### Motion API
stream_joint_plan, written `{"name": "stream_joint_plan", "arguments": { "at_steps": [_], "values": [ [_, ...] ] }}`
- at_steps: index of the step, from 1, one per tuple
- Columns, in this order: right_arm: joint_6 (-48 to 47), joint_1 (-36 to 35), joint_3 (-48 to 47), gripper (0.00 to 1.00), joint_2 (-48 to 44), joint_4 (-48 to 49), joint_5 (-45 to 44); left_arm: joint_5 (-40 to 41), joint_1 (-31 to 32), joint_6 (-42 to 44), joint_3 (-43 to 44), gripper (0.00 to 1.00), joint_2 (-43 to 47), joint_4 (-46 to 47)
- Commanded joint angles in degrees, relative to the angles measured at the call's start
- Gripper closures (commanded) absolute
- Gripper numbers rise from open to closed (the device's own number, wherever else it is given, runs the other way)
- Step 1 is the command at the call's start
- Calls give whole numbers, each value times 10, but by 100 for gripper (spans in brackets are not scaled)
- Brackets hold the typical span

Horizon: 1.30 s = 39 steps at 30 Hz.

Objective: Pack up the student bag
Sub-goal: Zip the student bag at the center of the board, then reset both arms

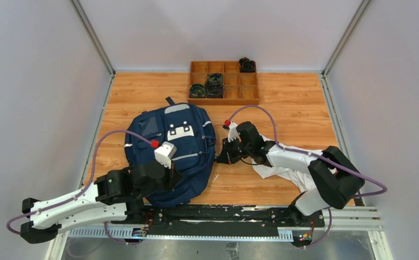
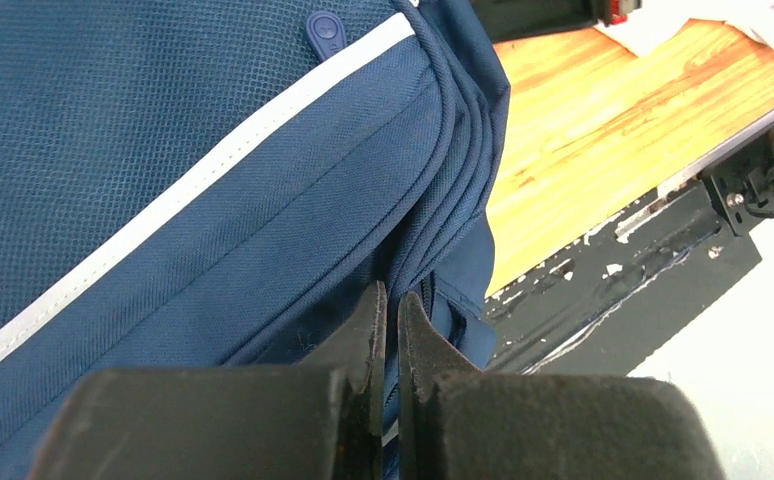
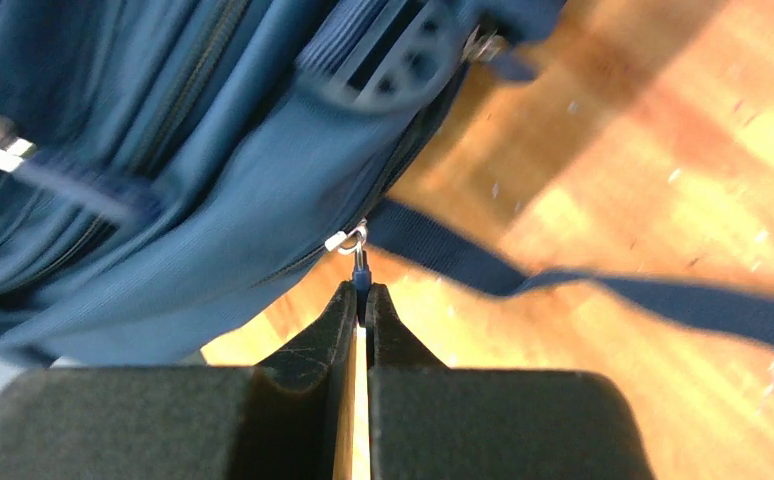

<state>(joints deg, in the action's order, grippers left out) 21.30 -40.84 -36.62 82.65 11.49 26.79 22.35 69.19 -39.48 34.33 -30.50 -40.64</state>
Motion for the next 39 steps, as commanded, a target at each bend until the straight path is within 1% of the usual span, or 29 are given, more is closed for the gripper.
{"name": "stream_joint_plan", "arguments": {
  "at_steps": [1,6,12,15,16,18,19,20,21,22,23,24,26,27,29,30,32,34,35,37,39],
  "values": [
    [-35,24,-60,100,57,-37,-56,36,-3,-3,59,100,53,-30],
    [-46,36,-121,100,103,-8,-46,20,-2,-8,59,100,66,-39],
    [-71,54,-226,100,192,-53,-44,8,-3,-3,67,100,50,-34],
    [-78,56,-247,100,188,-93,-26,16,-3,-2,76,100,47,-35],
    [-79,55,-250,98,178,-119,-28,28,-3,-3,80,94,44,-38],
    [-88,55,-248,71,146,-173,-51,51,-3,2,90,59,35,-39],
    [-92,55,-236,59,122,-193,-81,65,-3,10,95,38,27,-37],
    [-96,55,-224,48,96,-208,-110,81,-3,17,103,28,16,-34],
    [-101,55,-211,35,65,-225,-147,101,-2,26,112,22,3,-29],
    [-102,56,-203,13,34,-245,-189,126,-3,32,121,14,-14,-27],
    [-102,56,-196,8,5,-267,-237,157,-3,32,133,6,-32,-26],
    [-103,57,-190,7,-26,-289,-282,194,-4,27,152,1,-53,-27],
    [-94,61,-184,6,-85,-328,-376,243,-8,37,189,0,-100,-14],
    [-84,64,-183,6,-113,-346,-418,250,-13,48,207,0,-127,-3],
    [-58,73,-176,4,-184,-370,-502,221,-36,81,252,0,-183,17],
    [-47,78,-172,4,-213,-377,-526,197,-54,95,272,0,-206,22],
    [-29,92,-163,3,-275,-377,-550,132,-102,106,300,0,-241,31],
    [-24,95,-148,2,-331,-362,-562,62,-161,103,306,0,-254,52],
    [-24,95,-141,2,-354,-354,-565,40,-187,104,304,0,-257,67],
    [-25,96,-127,0,-393,-342,-576,11,-227,108,311,0,-266,73],
    [-26,97,-115,0,-419,-340,-594,4,-248,104,333,0,-283,51]
  ]
}}
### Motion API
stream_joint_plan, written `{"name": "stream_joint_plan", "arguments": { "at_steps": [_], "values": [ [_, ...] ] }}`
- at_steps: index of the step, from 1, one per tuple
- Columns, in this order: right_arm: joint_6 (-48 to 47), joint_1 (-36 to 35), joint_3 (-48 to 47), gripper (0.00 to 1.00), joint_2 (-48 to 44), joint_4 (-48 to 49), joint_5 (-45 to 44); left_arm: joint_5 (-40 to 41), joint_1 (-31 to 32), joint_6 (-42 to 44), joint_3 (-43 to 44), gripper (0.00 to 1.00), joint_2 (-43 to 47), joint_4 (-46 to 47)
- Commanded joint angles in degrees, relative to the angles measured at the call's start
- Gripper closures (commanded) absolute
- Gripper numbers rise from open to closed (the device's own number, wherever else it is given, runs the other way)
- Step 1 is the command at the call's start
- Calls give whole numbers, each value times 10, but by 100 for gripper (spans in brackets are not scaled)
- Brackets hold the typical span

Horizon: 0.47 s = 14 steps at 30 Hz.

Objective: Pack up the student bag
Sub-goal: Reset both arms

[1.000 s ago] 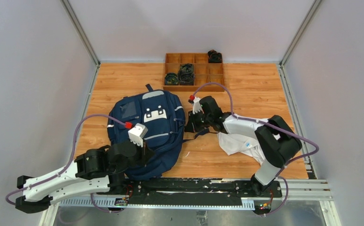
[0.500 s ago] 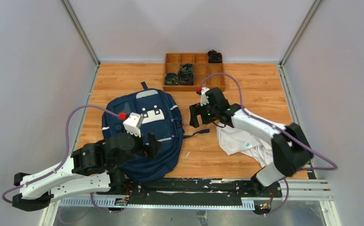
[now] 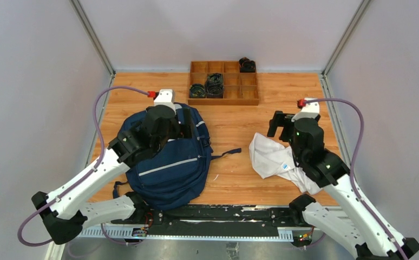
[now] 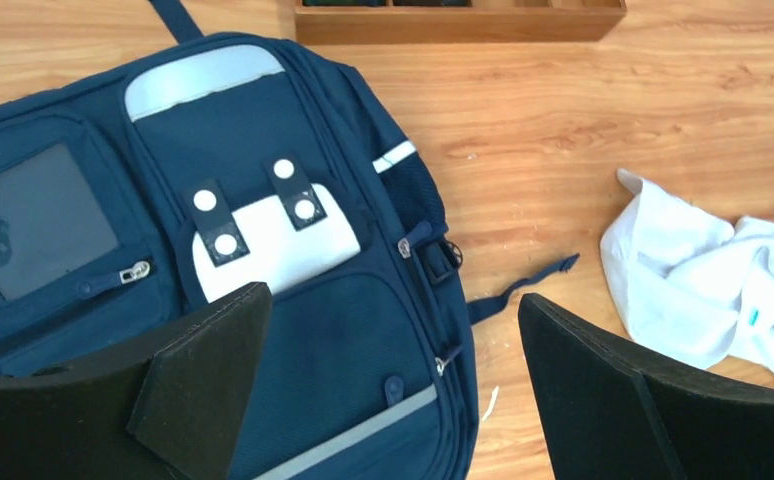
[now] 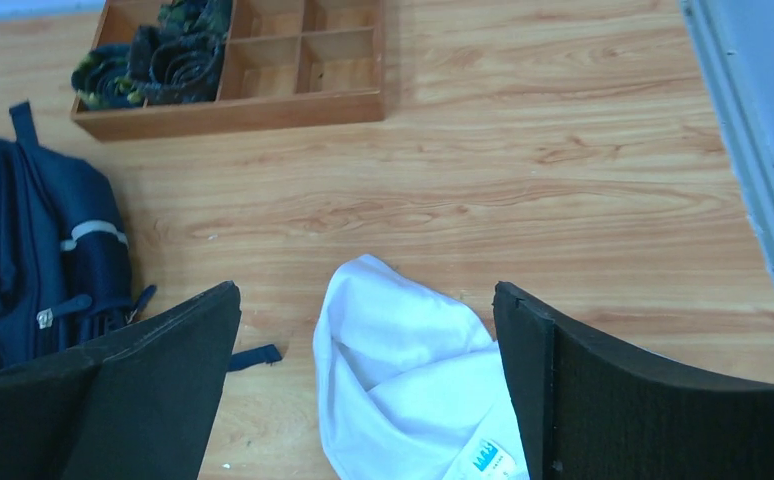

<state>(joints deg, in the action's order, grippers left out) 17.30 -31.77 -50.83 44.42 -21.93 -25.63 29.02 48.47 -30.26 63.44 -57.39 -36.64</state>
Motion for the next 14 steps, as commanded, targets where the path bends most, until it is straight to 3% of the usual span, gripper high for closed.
{"name": "stream_joint_plan", "arguments": {
  "at_steps": [1,7,14],
  "values": [
    [13,6,31,0,-46,-7,-78,-62,-44,13,54,0,-24,-6],
    [73,7,74,0,-88,-30,-205,-68,-44,20,56,0,-29,-3],
    [90,6,93,0,-111,-25,-216,-60,-44,19,44,0,-13,11]
  ]
}}
